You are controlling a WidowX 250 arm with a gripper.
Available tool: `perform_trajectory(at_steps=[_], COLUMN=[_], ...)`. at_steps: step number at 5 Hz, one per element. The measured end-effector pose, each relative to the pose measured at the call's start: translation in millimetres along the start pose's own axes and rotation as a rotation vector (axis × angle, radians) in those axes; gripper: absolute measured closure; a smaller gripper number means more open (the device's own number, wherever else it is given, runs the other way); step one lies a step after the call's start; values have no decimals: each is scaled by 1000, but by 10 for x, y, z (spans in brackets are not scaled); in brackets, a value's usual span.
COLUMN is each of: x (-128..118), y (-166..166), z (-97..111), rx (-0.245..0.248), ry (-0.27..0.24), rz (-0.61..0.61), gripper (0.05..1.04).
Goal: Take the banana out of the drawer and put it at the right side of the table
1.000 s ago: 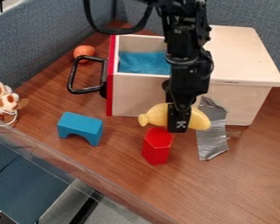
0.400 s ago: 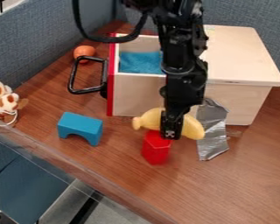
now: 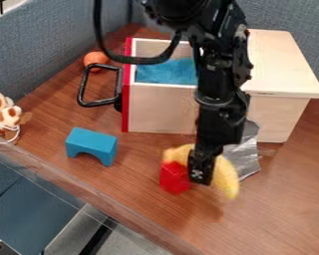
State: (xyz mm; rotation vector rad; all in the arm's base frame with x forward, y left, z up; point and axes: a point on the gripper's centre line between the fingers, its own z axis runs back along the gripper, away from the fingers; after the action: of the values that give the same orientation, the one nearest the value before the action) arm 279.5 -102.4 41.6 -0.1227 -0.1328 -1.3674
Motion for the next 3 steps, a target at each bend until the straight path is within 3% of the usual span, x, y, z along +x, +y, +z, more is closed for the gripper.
perform_trajectory(at_steps=[1,2,3], x=[20,14,21], y=[3,-17,64], z=[-6,4,43], rx=[5,-13,14], ry=[-15,-11,-21], rz=[-16,-24,-8], gripper=[73,79,83])
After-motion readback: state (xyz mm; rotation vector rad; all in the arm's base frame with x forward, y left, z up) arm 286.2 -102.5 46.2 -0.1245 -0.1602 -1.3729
